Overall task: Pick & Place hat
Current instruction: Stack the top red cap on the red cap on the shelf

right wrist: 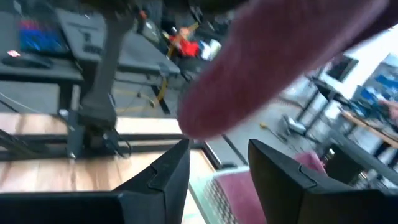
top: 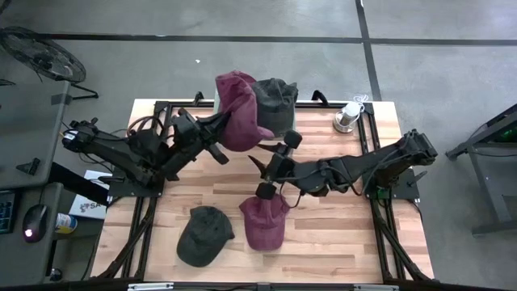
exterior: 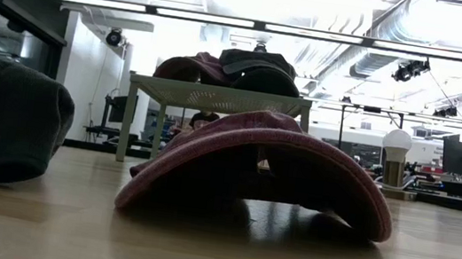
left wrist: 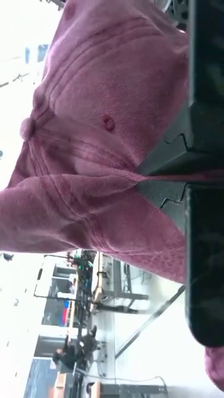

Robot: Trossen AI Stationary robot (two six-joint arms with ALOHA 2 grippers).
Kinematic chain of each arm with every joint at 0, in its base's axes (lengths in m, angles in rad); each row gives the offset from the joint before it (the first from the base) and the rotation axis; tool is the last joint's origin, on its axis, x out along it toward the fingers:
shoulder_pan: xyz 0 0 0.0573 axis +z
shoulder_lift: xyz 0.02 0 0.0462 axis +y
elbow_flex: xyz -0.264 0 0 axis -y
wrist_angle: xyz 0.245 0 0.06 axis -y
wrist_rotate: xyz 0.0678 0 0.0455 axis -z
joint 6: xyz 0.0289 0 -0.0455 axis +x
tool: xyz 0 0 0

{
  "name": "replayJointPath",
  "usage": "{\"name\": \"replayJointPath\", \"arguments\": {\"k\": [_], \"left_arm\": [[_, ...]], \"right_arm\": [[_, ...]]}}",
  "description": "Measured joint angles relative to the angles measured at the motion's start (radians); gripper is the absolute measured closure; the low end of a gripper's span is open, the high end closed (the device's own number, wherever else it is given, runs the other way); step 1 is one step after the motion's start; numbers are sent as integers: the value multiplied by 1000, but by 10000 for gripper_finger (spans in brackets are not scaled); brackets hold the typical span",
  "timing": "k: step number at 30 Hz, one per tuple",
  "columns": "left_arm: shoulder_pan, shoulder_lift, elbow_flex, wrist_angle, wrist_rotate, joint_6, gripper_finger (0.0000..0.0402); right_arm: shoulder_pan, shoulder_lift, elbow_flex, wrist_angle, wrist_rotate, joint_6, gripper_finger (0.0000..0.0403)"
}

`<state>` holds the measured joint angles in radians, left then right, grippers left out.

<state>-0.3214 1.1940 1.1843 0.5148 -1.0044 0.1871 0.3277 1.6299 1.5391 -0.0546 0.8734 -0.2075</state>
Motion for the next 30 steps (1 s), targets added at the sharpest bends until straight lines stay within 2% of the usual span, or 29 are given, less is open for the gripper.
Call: {"name": "replayJointPath", "arguments": {"k": [5, 13, 17, 22, 26, 30], "left_arm": [[0, 0, 0, 0, 1, 1, 401], [0, 0, 0, -9, 27, 0, 401], [0, 0, 0, -26, 27, 0, 401], [0, 0, 0, -45, 31, -3, 401], [0, 0, 0, -100, 30, 2, 401], [0, 0, 0, -148, -14, 87, 390]], "right_arm": [[-7, 0, 0, 115, -110, -61, 247], [-22, 0, 0, 124, -116, -67, 256], [-36, 0, 0, 130, -134, -66, 295], [-47, 0, 0, 113, -161, -82, 381], [-50, -3, 0, 76, -167, -80, 391], [-66, -31, 0, -12, -203, -22, 395]]}}
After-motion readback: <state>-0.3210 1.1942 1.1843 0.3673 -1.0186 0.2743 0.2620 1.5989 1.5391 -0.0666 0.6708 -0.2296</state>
